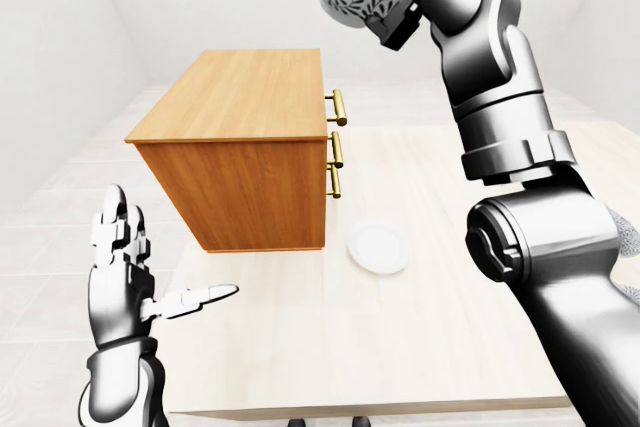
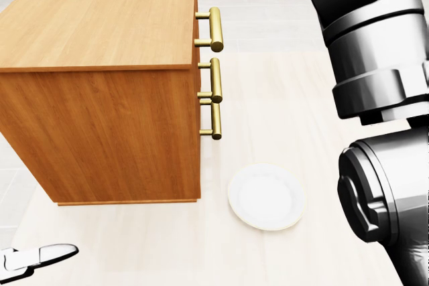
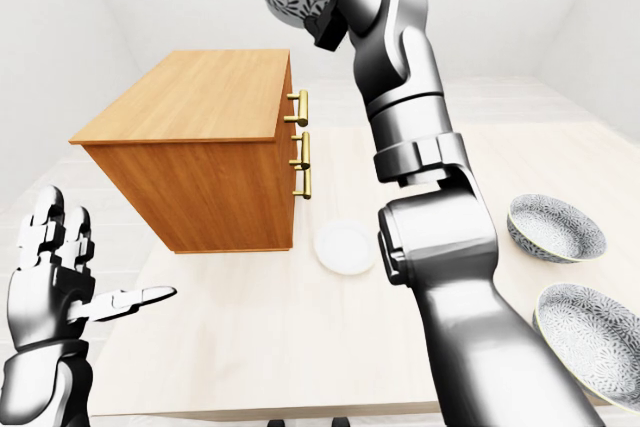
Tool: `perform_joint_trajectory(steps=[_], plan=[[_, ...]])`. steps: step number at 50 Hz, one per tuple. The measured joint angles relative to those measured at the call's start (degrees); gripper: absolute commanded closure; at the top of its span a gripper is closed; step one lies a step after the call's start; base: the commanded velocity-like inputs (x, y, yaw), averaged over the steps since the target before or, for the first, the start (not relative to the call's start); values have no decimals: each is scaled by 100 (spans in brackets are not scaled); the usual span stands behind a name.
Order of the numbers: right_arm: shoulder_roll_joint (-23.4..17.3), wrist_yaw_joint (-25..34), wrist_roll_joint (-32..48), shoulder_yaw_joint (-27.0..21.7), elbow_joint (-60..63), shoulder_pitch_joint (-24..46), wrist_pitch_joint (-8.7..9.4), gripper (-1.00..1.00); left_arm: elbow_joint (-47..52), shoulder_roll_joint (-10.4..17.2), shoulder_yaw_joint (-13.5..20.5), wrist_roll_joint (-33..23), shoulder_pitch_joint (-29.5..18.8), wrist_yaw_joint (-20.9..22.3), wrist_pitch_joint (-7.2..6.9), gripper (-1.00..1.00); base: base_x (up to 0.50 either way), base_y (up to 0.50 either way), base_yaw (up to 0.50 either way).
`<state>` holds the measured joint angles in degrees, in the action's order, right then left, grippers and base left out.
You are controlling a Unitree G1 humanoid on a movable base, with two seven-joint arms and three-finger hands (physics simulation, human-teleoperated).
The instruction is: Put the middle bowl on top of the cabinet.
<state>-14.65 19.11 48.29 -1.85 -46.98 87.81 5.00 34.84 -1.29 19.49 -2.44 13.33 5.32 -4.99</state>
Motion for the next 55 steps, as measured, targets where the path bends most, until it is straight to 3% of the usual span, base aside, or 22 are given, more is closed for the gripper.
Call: perform_joint_trajectory(steps=[19,41,55], plan=[[506,-674,-407,196,-1568,857,0,100,233,-181,91,-20,349,173,82,-100,0,0,0],[971,-906,-472,420,-2002,1187,0,100,477,-391,232,48,649,448,255,-100,0,0,0],[1310,-1041,-319,540,-2205,1255,0,100,643,-539,535,207,872,727,399,-100,0,0,0]])
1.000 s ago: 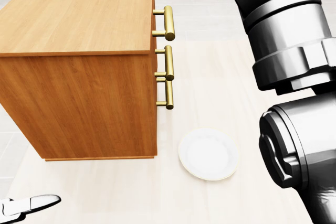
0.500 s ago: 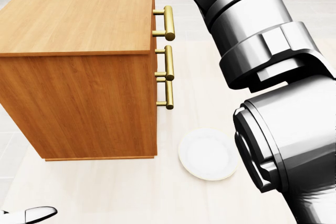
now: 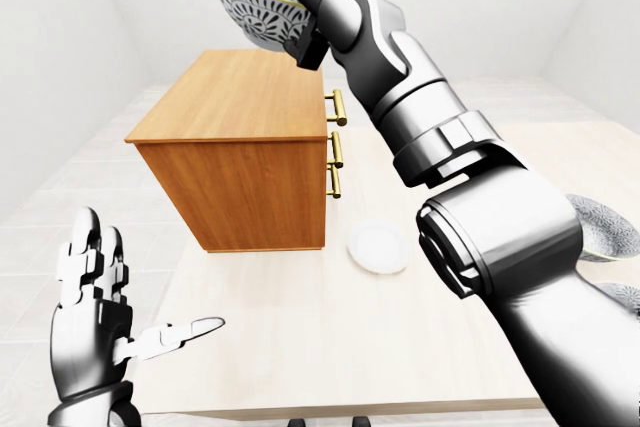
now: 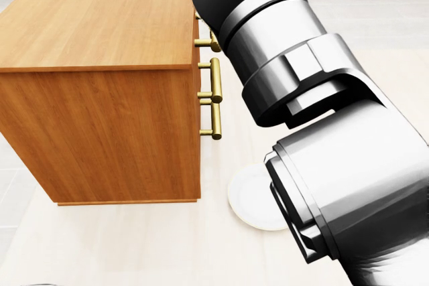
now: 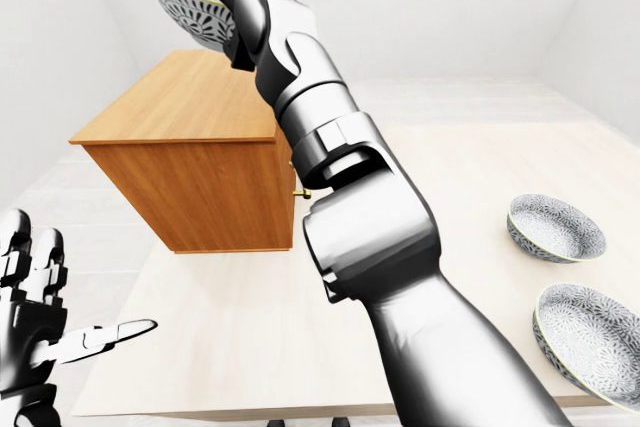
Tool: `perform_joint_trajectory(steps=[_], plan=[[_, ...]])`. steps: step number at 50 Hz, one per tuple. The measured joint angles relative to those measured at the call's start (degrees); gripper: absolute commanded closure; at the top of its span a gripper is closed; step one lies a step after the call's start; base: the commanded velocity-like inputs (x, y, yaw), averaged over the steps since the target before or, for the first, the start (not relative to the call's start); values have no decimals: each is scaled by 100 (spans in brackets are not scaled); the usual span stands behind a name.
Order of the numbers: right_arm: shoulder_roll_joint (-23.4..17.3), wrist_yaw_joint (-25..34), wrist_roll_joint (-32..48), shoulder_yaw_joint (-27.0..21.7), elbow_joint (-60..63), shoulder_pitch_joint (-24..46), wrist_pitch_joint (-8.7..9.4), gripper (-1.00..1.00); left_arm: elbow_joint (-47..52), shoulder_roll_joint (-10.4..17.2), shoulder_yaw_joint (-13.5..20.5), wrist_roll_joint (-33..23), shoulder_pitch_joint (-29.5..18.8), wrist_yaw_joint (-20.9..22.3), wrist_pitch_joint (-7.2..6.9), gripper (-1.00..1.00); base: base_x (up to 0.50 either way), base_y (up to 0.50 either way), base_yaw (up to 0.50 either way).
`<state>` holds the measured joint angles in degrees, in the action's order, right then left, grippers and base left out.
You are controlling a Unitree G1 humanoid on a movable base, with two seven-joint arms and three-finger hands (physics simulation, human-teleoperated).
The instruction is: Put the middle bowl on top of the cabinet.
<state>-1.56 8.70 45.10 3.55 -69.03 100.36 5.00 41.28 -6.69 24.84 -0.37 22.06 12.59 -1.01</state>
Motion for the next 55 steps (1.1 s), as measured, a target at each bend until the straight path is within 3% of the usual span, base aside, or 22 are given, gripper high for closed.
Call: perform_joint_trajectory(steps=[19,40,55], plan=[[327,137,305,119,-227,-20,0,100,154,-227,326,169,96,369,81,-100,0,0,0],[401,107,653,156,-336,-173,0,100,138,-404,549,223,106,629,201,-100,0,0,0],[481,120,845,176,-382,-308,0,100,168,-451,623,251,69,704,162,-100,0,0,0]])
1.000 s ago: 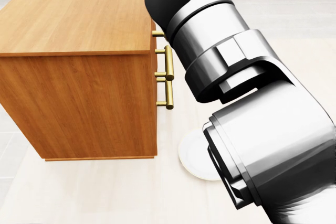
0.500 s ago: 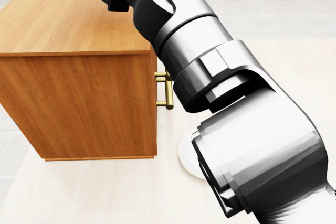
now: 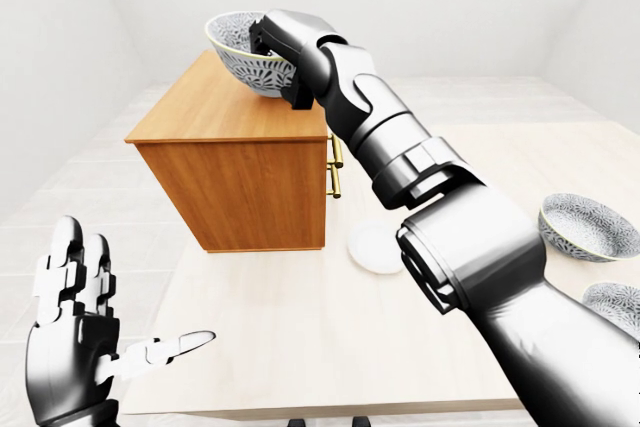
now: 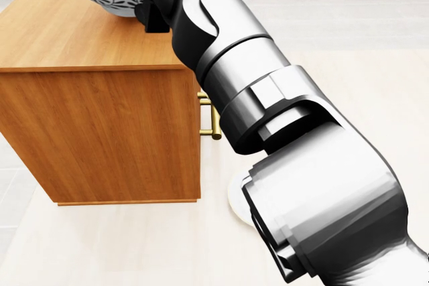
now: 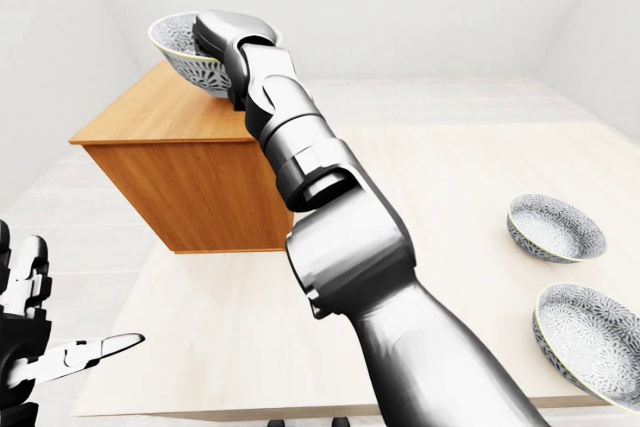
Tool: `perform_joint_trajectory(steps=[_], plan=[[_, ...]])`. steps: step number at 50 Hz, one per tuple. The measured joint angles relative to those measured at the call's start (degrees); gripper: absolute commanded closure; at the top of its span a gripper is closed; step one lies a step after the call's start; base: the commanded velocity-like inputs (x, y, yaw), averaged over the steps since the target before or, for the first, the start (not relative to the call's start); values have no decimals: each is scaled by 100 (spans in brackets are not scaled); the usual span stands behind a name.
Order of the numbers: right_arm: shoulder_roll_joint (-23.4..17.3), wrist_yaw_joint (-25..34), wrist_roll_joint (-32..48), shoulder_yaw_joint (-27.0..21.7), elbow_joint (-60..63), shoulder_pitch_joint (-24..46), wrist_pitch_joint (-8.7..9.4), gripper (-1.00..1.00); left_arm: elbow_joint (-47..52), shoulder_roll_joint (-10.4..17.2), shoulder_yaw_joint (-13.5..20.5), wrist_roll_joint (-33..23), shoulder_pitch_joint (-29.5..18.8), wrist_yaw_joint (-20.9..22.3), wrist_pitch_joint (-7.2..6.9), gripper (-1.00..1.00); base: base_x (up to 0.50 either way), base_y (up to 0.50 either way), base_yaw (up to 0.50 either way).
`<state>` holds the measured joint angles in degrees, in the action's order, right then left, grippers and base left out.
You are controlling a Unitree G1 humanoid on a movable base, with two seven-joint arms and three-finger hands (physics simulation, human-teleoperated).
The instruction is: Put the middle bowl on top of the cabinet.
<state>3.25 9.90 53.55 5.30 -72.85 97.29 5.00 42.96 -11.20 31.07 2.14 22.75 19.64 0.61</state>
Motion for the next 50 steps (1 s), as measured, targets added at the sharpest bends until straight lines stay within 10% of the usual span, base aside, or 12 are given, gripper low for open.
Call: perform_joint_trajectory(steps=[24,50], plan=[[8,41,160,-51,-45,-31,0,100,-36,15,-17,-63,-110,-5,-57,-100,0,0,0],[-4,3,346,-66,48,36,0,4,-229,35,-114,-160,-112,-83,77,-100,0,0,0]])
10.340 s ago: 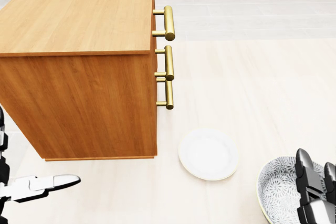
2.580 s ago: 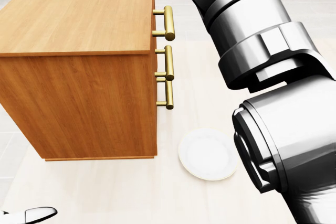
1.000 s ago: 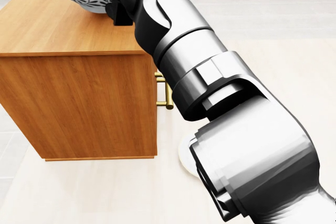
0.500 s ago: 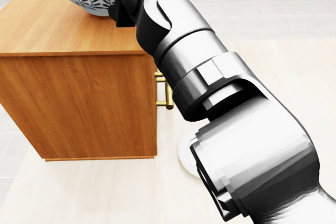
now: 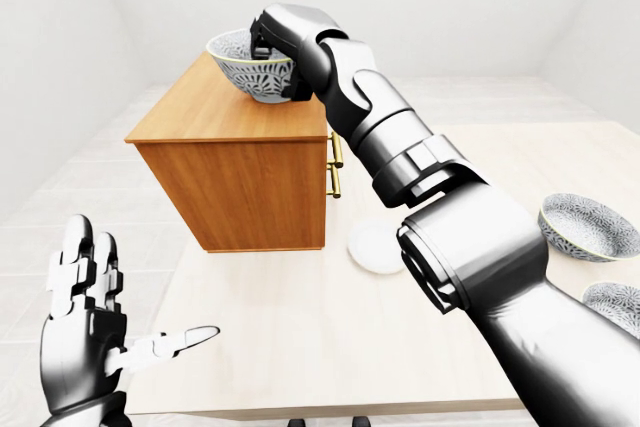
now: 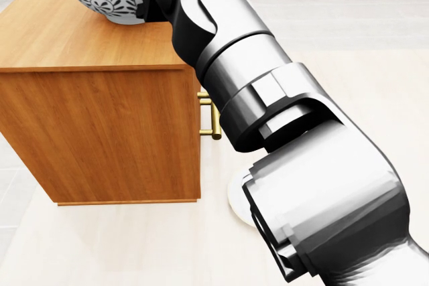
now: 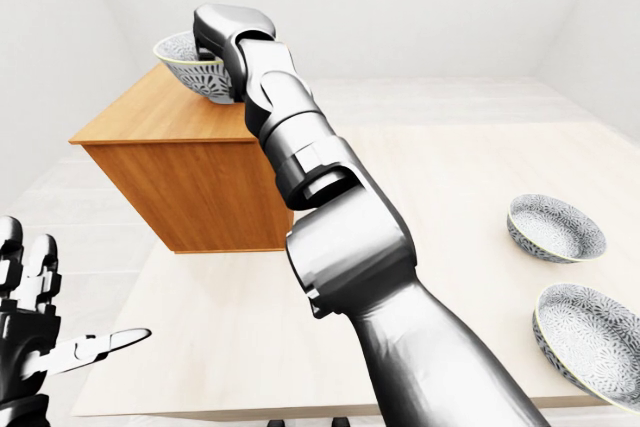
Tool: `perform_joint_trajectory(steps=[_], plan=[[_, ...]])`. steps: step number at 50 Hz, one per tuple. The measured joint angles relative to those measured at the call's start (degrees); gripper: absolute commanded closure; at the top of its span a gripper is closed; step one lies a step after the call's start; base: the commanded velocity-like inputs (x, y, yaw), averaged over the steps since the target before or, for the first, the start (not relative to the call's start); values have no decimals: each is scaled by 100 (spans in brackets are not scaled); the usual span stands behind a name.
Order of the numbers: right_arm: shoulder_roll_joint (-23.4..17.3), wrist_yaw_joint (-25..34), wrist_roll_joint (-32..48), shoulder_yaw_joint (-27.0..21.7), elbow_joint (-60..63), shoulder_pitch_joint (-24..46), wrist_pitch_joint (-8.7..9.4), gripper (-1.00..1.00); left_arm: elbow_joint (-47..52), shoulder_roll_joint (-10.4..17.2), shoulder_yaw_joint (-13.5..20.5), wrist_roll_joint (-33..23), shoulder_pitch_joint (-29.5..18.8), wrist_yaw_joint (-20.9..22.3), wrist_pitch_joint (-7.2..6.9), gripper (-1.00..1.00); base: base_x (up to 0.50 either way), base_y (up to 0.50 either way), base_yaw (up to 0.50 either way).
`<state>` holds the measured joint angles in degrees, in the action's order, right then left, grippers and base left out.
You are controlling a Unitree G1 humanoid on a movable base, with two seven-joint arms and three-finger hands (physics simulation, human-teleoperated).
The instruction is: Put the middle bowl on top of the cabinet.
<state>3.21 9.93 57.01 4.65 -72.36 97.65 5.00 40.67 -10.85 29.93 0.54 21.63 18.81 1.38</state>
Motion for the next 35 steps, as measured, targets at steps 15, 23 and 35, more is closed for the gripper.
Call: perform_joint_trajectory(steps=[15,23,35], plan=[[-6,-81,129,-36,28,15,0,-100,-115,52,-24,-7,-21,-57,55,-100,0,0,0],[-6,-107,142,-85,31,7,0,-100,-165,76,-33,-4,-24,-79,85,-100,0,0,0],[-33,-51,133,-80,16,32,0,-100,-192,100,-53,-5,-24,-110,105,-100,0,0,0]])
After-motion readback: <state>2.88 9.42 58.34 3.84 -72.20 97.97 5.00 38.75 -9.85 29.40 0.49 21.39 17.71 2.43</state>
